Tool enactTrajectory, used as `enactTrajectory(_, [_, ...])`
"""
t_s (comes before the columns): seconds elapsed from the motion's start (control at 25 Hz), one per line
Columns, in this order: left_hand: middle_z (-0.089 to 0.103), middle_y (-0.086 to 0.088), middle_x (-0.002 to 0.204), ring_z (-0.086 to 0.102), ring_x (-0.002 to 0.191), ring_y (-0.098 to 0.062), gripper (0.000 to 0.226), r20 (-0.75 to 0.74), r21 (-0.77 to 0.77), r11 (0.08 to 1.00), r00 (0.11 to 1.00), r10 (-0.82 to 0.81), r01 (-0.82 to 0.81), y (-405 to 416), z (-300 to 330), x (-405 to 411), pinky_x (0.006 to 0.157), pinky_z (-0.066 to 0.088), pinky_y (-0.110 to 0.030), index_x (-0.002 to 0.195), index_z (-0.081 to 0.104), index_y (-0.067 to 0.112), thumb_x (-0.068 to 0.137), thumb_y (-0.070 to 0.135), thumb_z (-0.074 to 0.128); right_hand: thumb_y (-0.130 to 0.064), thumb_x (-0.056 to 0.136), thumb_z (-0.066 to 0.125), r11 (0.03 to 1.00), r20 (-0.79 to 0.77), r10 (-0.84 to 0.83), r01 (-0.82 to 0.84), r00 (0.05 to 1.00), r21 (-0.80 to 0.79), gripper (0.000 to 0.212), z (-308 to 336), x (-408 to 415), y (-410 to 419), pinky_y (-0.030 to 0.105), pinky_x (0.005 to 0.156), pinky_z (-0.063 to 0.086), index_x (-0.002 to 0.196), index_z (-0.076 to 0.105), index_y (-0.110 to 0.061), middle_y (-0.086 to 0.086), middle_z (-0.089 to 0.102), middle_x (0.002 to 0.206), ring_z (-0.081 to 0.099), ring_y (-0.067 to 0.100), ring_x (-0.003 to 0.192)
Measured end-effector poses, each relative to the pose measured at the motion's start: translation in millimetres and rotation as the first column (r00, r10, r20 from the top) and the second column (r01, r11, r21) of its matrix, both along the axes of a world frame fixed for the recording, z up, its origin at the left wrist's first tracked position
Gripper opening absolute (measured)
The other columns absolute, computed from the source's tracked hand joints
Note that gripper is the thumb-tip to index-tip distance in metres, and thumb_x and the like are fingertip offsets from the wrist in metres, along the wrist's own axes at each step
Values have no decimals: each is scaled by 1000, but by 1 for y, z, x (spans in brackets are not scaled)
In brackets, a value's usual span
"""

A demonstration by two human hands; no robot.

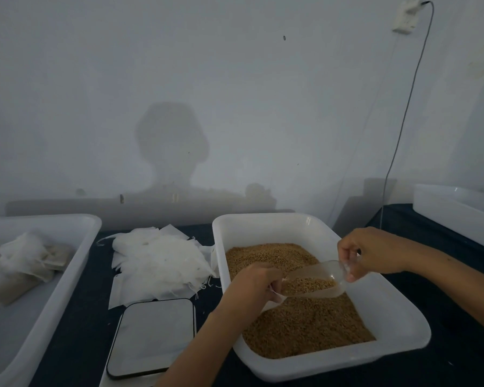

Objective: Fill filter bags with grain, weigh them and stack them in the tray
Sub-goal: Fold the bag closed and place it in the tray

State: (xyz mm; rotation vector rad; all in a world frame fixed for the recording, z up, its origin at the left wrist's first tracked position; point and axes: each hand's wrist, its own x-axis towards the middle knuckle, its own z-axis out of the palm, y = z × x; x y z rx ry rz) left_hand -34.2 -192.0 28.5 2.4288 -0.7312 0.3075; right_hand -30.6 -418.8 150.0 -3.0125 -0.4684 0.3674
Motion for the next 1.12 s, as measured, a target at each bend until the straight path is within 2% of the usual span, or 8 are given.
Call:
enactTrajectory(0.16, [63, -7, 101, 53, 93, -16, 13, -8, 9, 1000, 1000, -6, 6, 0, -1, 3, 71, 34, -14, 88, 66, 4, 82, 15, 69, -24, 75, 79, 1000, 6, -6, 6, 1000, -6, 15, 2, 0, 0, 35, 89, 51, 77, 65, -21, 1, 68, 92, 62, 15, 92])
enactTrajectory(0.36, [61, -3, 98, 46, 86, -7, 13, 0, 1, 1000, 1000, 6, -6, 0, -5, 4, 69, 33, -19, 87, 65, 7, 81, 17, 71, -25, 75, 79, 1000, 4, -6, 6, 1000, -7, 14, 3, 0, 1, 35, 88, 50, 76, 65, -21, 2, 69, 92, 62, 16, 92])
enactTrajectory(0.48, [61, -3, 97, 45, 85, -7, 12, 2, -7, 1000, 1000, 7, -7, 1, -6, 4, 66, 32, -14, 86, 65, 8, 81, 17, 71, -24, 75, 79, 1000, 9, -9, 9, 1000, 0, 14, 4, -1, 1, 35, 90, 50, 75, 65, -22, 2, 69, 92, 62, 16, 93])
enactTrajectory(0.56, [61, -2, 97, 45, 85, -7, 12, 7, -9, 1000, 1000, 13, -13, 1, -6, 4, 68, 33, -14, 86, 65, 9, 81, 18, 71, -25, 75, 78, 1000, 12, -7, 7, 1000, -10, 14, 4, -1, 2, 34, 90, 50, 75, 64, -23, 0, 69, 92, 62, 15, 94])
enactTrajectory(0.72, [61, -2, 100, 50, 91, -11, 12, -5, -4, 1000, 1000, 26, -26, 0, -5, 3, 77, 38, -22, 90, 65, 9, 82, 18, 70, -25, 75, 79, 1000, 13, -3, 3, 1000, -11, 14, 4, 0, 3, 33, 87, 49, 76, 65, -22, 1, 69, 92, 62, 16, 93])
enactTrajectory(0.96, [62, -4, 102, 52, 94, -15, 14, -4, 5, 1000, 1000, 25, -25, 1, -4, 2, 77, 37, -22, 92, 65, 7, 83, 16, 69, -26, 75, 79, 1000, 13, -4, 4, 1000, 1, 16, 2, 2, 2, 36, 89, 50, 82, 69, -16, 2, 70, 91, 63, 17, 93])
enactTrajectory(1.12, [61, -3, 100, 52, 92, -14, 11, 11, -8, 999, 999, 33, -33, 1, -6, 1, 79, 41, -23, 90, 63, 8, 84, 16, 68, -25, 75, 79, 999, 16, -6, 5, 1000, 34, 14, 1, 3, -1, 33, 86, 50, 80, 69, -17, 2, 70, 89, 63, 17, 91])
